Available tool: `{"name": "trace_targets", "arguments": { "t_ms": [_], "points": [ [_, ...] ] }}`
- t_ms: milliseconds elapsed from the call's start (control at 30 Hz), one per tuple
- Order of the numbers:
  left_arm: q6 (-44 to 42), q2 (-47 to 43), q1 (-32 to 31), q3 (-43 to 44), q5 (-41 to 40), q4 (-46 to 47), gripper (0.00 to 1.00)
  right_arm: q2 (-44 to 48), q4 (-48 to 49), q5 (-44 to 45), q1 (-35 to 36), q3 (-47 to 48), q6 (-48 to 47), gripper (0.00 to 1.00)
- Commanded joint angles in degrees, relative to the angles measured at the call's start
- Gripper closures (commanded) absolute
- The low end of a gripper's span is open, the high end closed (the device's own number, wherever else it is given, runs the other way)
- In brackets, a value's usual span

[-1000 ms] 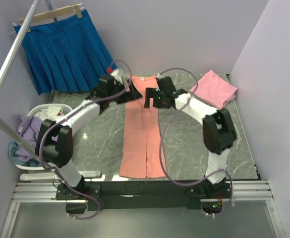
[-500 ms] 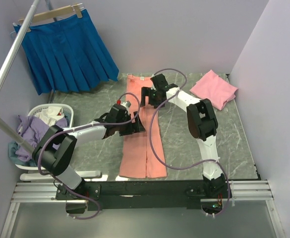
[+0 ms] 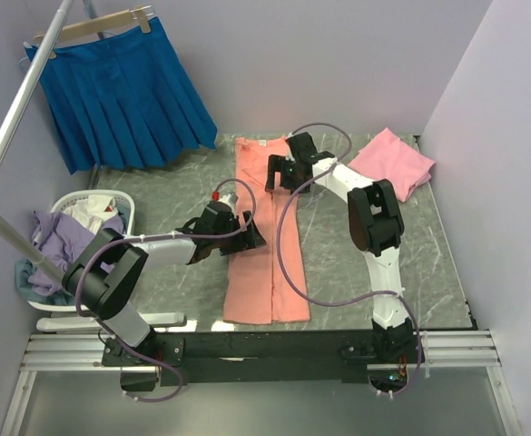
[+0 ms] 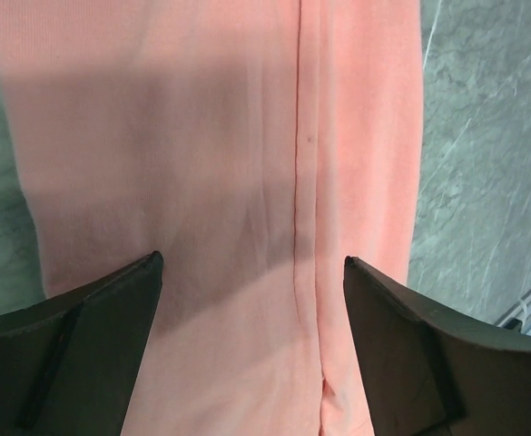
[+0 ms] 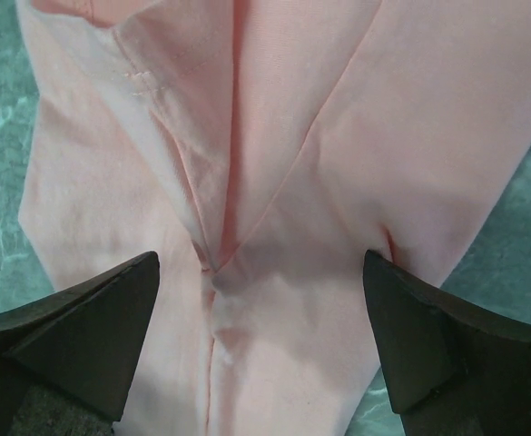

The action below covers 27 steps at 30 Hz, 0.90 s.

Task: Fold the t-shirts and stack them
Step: Grab the bottom of the folded rectangular tshirt with both arms

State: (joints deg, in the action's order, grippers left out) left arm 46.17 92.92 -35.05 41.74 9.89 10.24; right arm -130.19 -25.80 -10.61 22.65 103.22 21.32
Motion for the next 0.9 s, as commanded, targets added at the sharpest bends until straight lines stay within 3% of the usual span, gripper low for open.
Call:
{"name": "trace_targets", "arguments": {
  "t_ms": [0,200,400,700,867],
  "points": [
    [-2.3,1.3,-1.2,0.9,-5.6,-7.3,0.12,5.6,6.1,-1.3,-1.2,-5.7,-4.3,0.00],
    [-4.3,-6.5,-2.3,6.7,-9.6,-14.2,0.09,20.8,14.7,1.7,-1.3,-15.4,-5.9,0.00],
    [-3.1,-18.5,-2.4,6.8,-18.2,-24.5,0.02,32.9,6.6,4.3,-1.3,-24.5,-4.3,0.00],
    [6.8,-35.7,-3.4,-11.8,-13.6,-29.1,0.02,57.2,3.1,-1.7,-0.4,-55.6,2.9,0.00],
    [12.4,-41.6,-7.4,-18.3,-12.4,-31.2,0.03,71.4,1.5,-4.2,3.4,-68.9,10.6,0.01]
  ]
}}
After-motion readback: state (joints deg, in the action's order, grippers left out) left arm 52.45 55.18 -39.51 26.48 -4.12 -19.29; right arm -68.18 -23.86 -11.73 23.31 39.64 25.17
